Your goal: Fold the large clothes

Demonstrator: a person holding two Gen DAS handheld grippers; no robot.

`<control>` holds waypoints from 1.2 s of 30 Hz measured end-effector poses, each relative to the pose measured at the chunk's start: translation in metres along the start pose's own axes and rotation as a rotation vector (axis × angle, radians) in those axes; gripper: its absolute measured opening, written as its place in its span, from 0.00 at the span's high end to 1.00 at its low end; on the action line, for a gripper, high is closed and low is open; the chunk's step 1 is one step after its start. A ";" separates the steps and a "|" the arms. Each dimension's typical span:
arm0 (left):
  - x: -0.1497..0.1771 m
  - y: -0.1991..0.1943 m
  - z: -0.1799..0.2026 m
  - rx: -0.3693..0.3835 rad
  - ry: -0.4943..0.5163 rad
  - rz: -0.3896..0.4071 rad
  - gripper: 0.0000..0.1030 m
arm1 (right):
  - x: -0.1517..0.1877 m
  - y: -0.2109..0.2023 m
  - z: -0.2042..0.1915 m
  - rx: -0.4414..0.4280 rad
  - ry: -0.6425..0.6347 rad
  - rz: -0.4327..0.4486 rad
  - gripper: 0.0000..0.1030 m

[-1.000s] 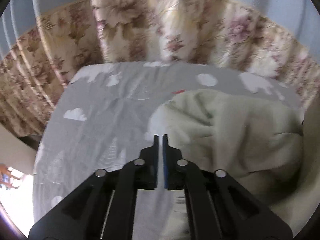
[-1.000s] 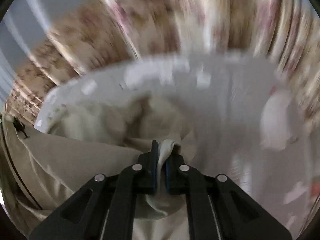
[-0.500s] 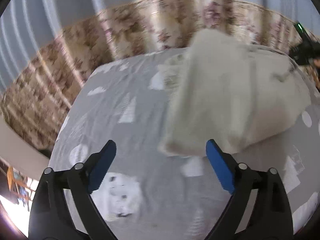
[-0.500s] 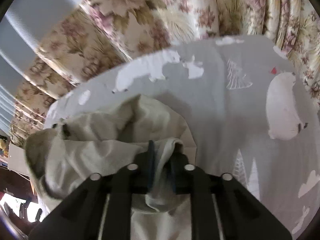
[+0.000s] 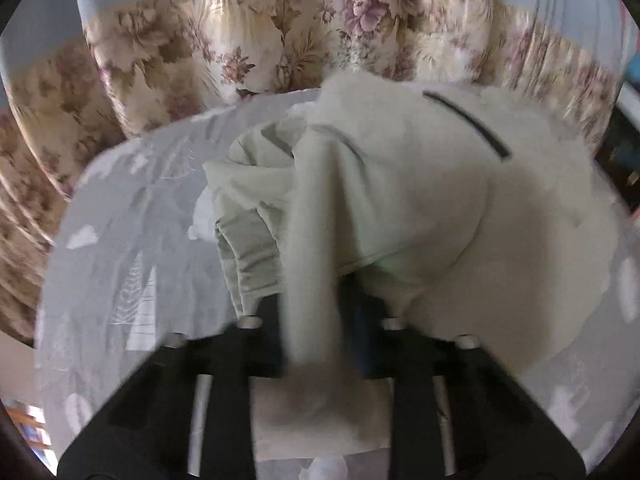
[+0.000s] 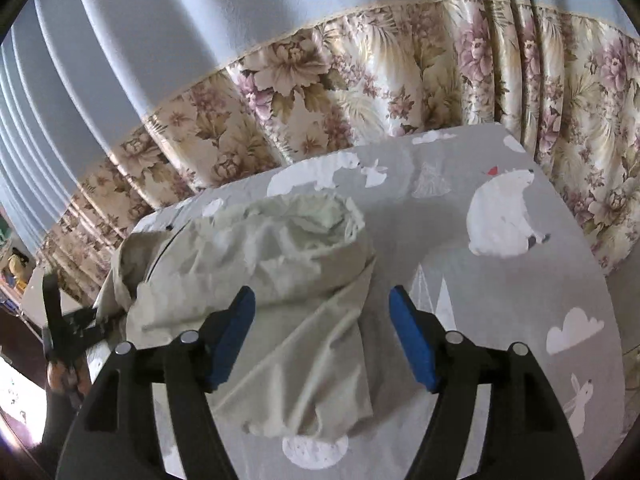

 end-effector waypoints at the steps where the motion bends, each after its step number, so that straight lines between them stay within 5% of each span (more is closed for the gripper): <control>1: -0.001 -0.003 -0.004 0.033 -0.016 -0.001 0.90 | 0.002 0.006 0.000 0.005 -0.011 -0.011 0.32; 8: 0.000 -0.022 -0.046 0.242 -0.203 0.017 0.92 | 0.000 0.075 -0.003 0.003 -0.031 -0.085 0.35; 10: 0.003 -0.028 -0.054 0.299 -0.245 0.033 0.93 | -0.007 0.086 -0.005 -0.033 -0.018 -0.073 0.95; 16: 0.001 -0.078 -0.074 0.479 -0.329 0.153 0.95 | -0.044 -0.005 -0.055 0.028 -0.165 0.228 0.97; 19: -0.010 -0.088 -0.095 0.583 -0.389 0.213 0.94 | -0.078 -0.022 -0.067 0.123 -0.223 0.268 0.97; 21: -0.014 -0.065 -0.123 0.537 -0.456 0.191 0.93 | -0.095 0.007 -0.048 0.265 -0.213 0.182 0.97; 22: -0.014 -0.040 -0.142 0.452 -0.486 0.154 0.84 | -0.097 0.032 -0.033 0.295 -0.197 0.077 0.96; 25: 0.001 0.023 -0.170 0.387 -0.588 -0.010 0.71 | -0.078 0.089 0.014 0.274 -0.066 -0.185 0.85; 27: 0.010 0.035 -0.168 0.349 -0.576 -0.049 0.59 | -0.070 0.080 0.032 0.249 0.009 -0.165 0.77; 31: 0.007 0.009 -0.151 0.171 -0.474 -0.002 0.41 | -0.071 0.033 0.049 0.104 0.128 -0.033 0.52; 34: -0.017 -0.015 -0.138 0.136 -0.407 0.085 0.18 | -0.080 0.033 0.027 0.053 0.065 -0.004 0.51; 36: -0.036 -0.020 -0.122 0.172 -0.366 0.120 0.18 | -0.083 0.046 0.003 0.025 -0.017 -0.007 0.51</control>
Point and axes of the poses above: each gripper's, at about its wrist camera, not at the fingertips, and y roughly the way its jaws point, z to its right, x to its underside, the point moved 4 cm from there along y, roughly the way its jaws point, and after that the axes turned 7 degrees about -z, right-handed, at the moved point
